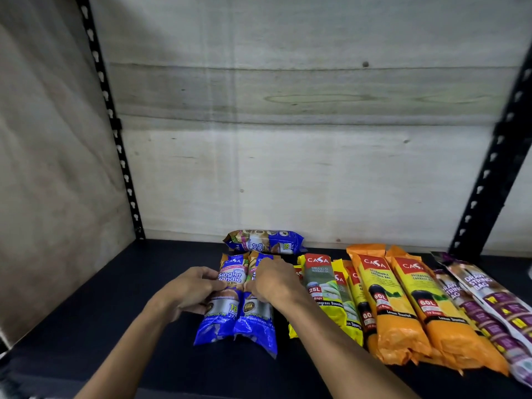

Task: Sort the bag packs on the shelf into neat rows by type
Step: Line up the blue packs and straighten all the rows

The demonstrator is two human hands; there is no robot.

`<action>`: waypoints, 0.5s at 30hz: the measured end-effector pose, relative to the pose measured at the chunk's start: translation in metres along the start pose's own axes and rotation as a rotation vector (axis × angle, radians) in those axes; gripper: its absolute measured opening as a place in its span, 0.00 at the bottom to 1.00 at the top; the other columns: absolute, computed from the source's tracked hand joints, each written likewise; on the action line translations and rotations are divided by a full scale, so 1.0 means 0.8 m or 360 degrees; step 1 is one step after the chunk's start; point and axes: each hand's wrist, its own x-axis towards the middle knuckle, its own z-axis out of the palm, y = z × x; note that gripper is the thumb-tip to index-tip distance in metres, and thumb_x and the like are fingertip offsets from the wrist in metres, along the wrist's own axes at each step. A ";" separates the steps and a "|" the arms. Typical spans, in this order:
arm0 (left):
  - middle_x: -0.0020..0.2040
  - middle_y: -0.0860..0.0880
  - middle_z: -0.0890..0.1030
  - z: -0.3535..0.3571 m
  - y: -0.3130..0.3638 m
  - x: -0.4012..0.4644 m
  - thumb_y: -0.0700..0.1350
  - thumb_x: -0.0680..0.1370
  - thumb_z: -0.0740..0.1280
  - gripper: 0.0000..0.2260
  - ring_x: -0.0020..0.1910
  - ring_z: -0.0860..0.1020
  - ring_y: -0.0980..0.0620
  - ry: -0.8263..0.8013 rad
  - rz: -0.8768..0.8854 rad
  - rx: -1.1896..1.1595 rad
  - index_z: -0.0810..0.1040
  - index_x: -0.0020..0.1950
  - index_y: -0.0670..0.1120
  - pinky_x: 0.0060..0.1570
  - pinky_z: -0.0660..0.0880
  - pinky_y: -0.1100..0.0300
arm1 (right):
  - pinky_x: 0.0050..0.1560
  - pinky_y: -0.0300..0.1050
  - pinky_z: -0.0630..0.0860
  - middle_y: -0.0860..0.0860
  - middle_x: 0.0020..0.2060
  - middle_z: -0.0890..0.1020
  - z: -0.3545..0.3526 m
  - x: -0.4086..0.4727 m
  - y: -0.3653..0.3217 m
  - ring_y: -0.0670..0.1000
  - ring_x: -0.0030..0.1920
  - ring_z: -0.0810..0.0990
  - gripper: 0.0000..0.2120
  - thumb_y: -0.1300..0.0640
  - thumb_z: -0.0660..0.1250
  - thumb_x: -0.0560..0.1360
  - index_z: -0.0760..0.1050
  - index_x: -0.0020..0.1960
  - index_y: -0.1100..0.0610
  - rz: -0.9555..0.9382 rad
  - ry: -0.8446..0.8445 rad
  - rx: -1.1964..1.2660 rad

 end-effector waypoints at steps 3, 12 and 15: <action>0.51 0.44 0.85 -0.001 0.002 0.000 0.45 0.78 0.69 0.11 0.49 0.85 0.48 -0.0007 0.0011 0.0024 0.75 0.59 0.46 0.48 0.83 0.51 | 0.49 0.46 0.73 0.57 0.63 0.78 -0.003 -0.001 -0.001 0.57 0.62 0.77 0.21 0.46 0.68 0.77 0.76 0.62 0.60 -0.0011 -0.0040 -0.0011; 0.53 0.48 0.80 -0.022 0.027 0.022 0.52 0.76 0.71 0.20 0.51 0.79 0.52 0.0230 0.0095 0.0051 0.73 0.65 0.47 0.43 0.77 0.57 | 0.32 0.41 0.70 0.55 0.51 0.83 -0.074 0.030 0.026 0.54 0.45 0.79 0.16 0.48 0.67 0.78 0.77 0.56 0.60 0.0021 0.0089 0.0022; 0.52 0.47 0.80 -0.025 0.044 0.044 0.52 0.77 0.70 0.22 0.50 0.79 0.51 0.0307 0.0173 0.0014 0.72 0.68 0.46 0.47 0.77 0.56 | 0.34 0.42 0.68 0.57 0.54 0.82 -0.100 0.055 0.048 0.56 0.46 0.78 0.15 0.51 0.67 0.78 0.76 0.57 0.61 0.0051 0.0124 -0.0049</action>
